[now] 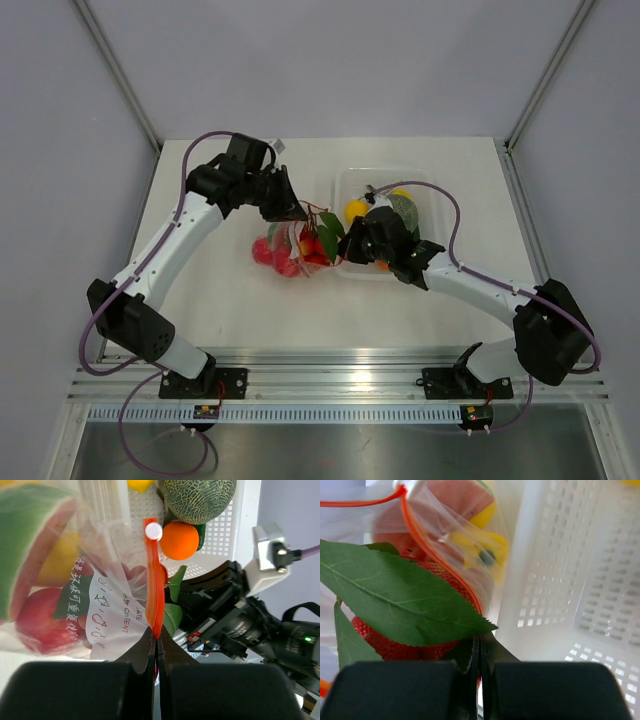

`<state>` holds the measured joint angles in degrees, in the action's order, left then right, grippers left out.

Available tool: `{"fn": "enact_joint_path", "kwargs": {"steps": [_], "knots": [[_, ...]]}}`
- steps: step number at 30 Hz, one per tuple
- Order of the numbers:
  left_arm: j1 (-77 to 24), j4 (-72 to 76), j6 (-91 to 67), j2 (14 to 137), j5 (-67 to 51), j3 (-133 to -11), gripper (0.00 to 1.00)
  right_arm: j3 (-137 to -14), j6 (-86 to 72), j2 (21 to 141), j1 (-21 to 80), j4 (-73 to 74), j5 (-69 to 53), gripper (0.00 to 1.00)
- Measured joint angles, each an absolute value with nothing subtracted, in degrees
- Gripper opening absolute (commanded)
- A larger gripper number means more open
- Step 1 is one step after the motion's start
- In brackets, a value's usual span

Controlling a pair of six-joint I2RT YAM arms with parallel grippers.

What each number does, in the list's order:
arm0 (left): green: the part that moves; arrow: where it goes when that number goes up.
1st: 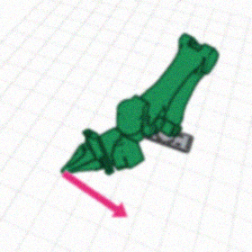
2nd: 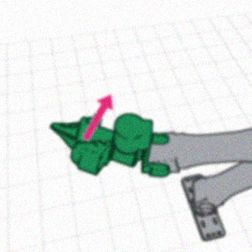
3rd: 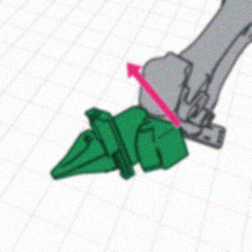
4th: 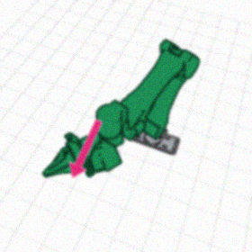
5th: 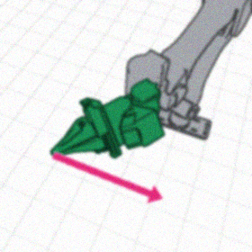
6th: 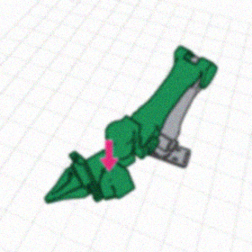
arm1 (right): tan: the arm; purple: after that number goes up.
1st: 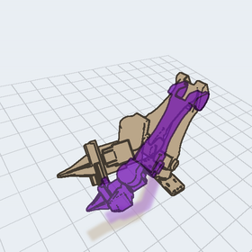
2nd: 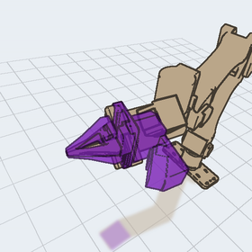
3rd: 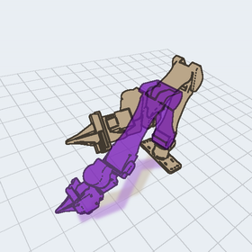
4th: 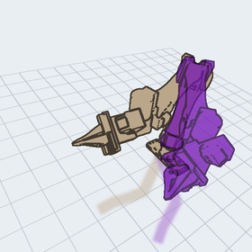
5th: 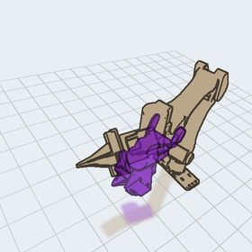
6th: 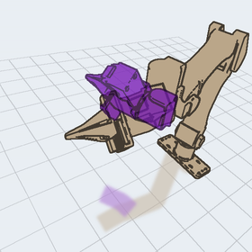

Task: Place the food in the zip-top bag and seal the zipper
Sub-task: Adjust the zipper food storage bag at the center of the board.

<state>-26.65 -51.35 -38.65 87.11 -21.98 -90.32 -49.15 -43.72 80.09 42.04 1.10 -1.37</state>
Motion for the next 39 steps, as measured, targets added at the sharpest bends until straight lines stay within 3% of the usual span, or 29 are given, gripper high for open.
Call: {"fn": "enact_joint_path", "kwargs": {"steps": [13, 21, 39], "knots": [[-22.1, -61.6, -30.9, 83.8, -7.9, -94.6, 0.0, -67.7, -34.3, 80.0, 42.0, 12.0, 2.0, 0.0], [-21.1, -64.5, -28.9, 83.2, -0.8, -94.0, 0.0, -71.8, -32.8, 83.2, 42.5, 14.5, -0.1, 0.0], [-20.9, -58.9, -27.4, 83.9, -6.6, -89.2, 0.0, -81.8, -34.4, 98.3, 46.4, 16.5, -2.6, 0.0]]}}
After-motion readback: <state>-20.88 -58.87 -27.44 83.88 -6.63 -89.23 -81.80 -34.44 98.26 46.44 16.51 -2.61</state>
